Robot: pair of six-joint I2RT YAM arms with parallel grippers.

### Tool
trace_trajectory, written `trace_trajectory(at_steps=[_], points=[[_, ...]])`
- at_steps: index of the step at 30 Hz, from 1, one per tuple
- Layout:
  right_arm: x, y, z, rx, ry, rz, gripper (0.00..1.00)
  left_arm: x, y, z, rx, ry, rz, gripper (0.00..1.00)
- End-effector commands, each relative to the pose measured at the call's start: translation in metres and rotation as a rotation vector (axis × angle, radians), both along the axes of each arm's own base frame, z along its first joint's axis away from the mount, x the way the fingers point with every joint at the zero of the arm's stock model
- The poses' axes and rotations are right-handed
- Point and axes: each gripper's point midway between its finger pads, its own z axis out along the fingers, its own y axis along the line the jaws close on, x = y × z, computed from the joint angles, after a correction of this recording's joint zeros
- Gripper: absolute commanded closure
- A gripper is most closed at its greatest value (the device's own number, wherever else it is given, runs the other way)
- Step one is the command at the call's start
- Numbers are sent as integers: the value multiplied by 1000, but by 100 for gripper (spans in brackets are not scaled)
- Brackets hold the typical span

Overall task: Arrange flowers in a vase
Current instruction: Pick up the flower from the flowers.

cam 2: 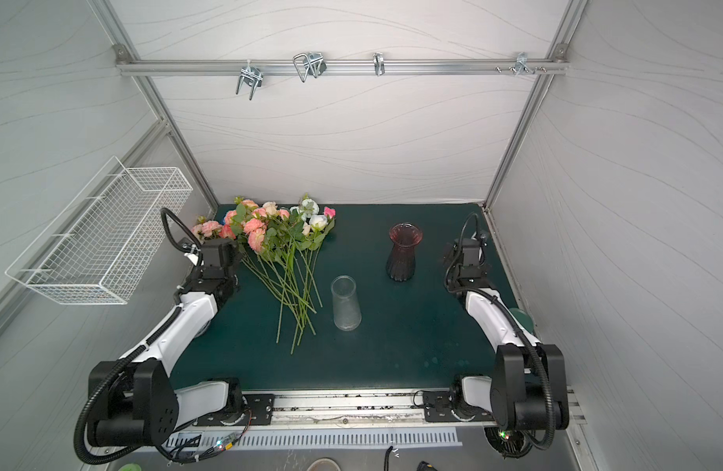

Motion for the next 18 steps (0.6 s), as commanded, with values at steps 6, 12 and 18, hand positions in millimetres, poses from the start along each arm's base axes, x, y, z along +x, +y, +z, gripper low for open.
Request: trace_trajectory(at_steps=[6, 12, 18], points=[[-38, -14, -17, 362, 62, -180, 1, -32, -3, -3, -286, -68, 127, 0], [-37, 11, 4, 314, 124, -47, 1, -37, -14, 4, -318, -49, 41, 4], [-43, 48, 20, 238, 107, 84, 1, -15, -69, 9, -459, 61, -311, 14]])
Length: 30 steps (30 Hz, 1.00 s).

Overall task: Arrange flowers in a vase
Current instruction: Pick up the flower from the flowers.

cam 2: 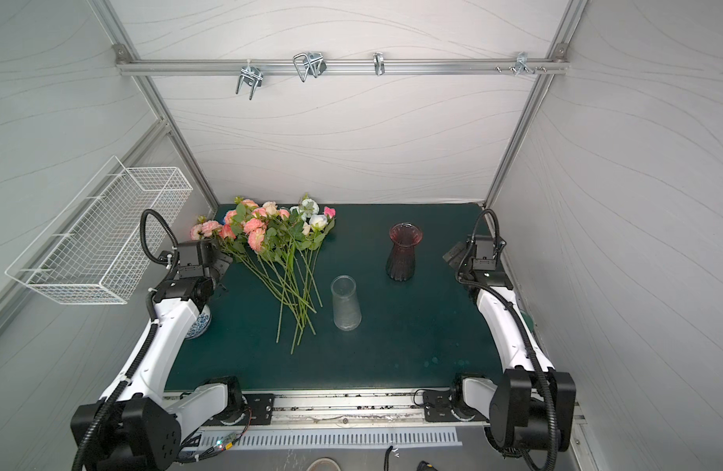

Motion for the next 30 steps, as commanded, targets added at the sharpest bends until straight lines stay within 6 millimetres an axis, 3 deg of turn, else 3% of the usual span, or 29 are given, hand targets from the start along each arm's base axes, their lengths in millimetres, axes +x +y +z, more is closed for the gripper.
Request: trace_trajectory(at_steps=[1, 5, 8, 13, 18, 24, 30], points=[[-15, 25, 11, -67, 11, 105, 1, 13, -43, 0, -138, 37, -245, 17], [-22, 55, 16, -105, -11, 251, 1, 17, -70, -40, -282, 134, -337, 30], [-26, 79, 17, -85, -31, 351, 4, 23, -86, -64, -324, 194, -381, 34], [-31, 108, 18, -107, -37, 465, 15, 39, -114, -80, -275, 238, -454, 39], [-35, 122, 12, -116, -17, 519, 20, 57, -106, -93, -219, 311, -417, 55], [-36, 124, 11, -114, -21, 526, 20, 82, -92, -99, -129, 361, -399, 55], [-36, 124, 12, -115, -21, 524, 20, 111, -100, -98, -140, 291, -444, 58]])
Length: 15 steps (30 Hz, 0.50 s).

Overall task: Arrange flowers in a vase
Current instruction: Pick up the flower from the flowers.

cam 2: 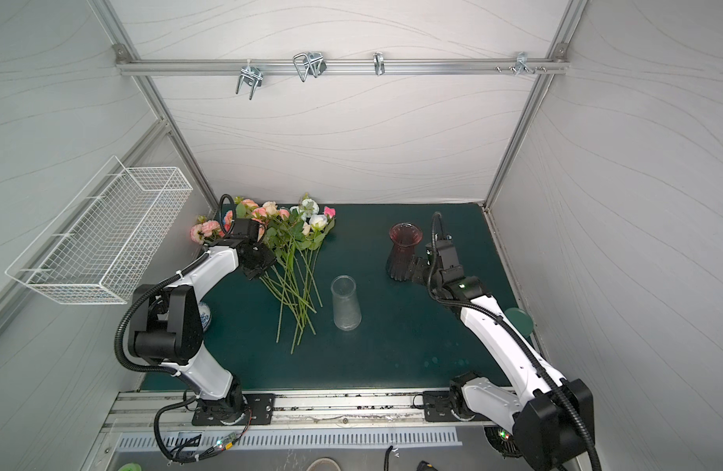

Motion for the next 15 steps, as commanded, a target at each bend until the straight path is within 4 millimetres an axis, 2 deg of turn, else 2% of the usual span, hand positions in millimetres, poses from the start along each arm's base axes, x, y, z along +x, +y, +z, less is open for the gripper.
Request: trace_trajectory(at_steps=[1, 5, 11, 15], points=[[-3, 1, -3, -16, 13, 14, 20, 25, 1, 8, 15, -57, -15, 59], [-3, 0, -1, -20, 14, 11, 20, 31, 4, 4, 41, -34, -21, 63], [-4, -2, 0, -26, 9, 3, 20, 29, 11, -9, 95, 24, -19, 65], [-4, -3, 2, -27, 5, -1, 20, 27, 13, -16, 110, 39, -25, 74]])
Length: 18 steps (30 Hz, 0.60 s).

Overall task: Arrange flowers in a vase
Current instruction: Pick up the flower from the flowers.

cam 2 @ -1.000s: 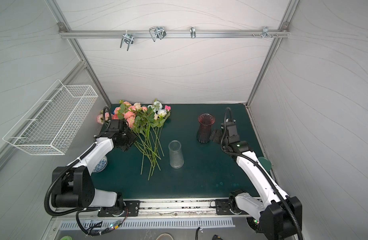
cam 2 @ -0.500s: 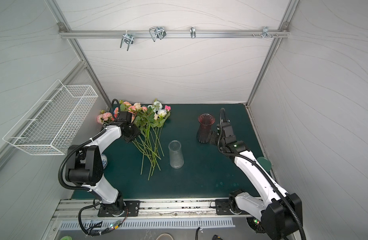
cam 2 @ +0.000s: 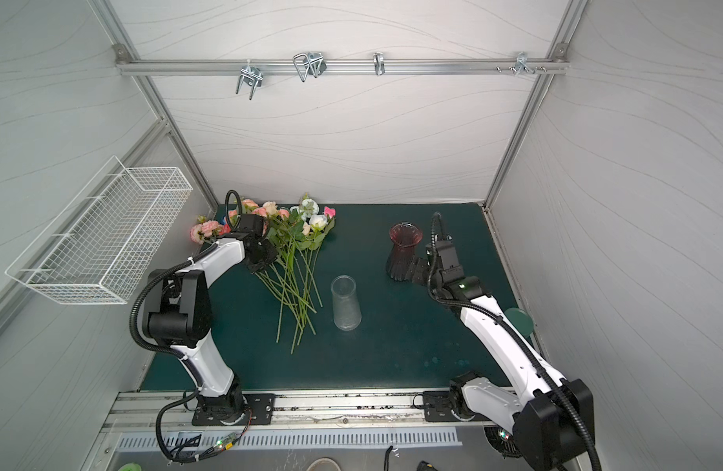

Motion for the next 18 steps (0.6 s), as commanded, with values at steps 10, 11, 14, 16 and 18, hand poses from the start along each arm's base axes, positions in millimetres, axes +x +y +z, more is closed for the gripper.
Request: trace_trajectory(at_steps=[10, 11, 14, 16, 18], points=[[-3, -2, 4, -21, -1, -2, 20, 4, 4, -1, 71, 11, -28, 90], [-3, -2, 5, -20, -3, -2, 20, 4, 5, 0, 78, 11, -29, 95], [-3, -3, 5, -22, -4, -5, 20, 3, 7, 9, 94, -10, -27, 100], [-4, -3, 5, -22, -4, -4, 20, 3, 9, 22, 102, -45, -24, 100], [-4, -3, 6, -19, -5, -6, 20, 3, 9, 44, 110, -108, -18, 100]])
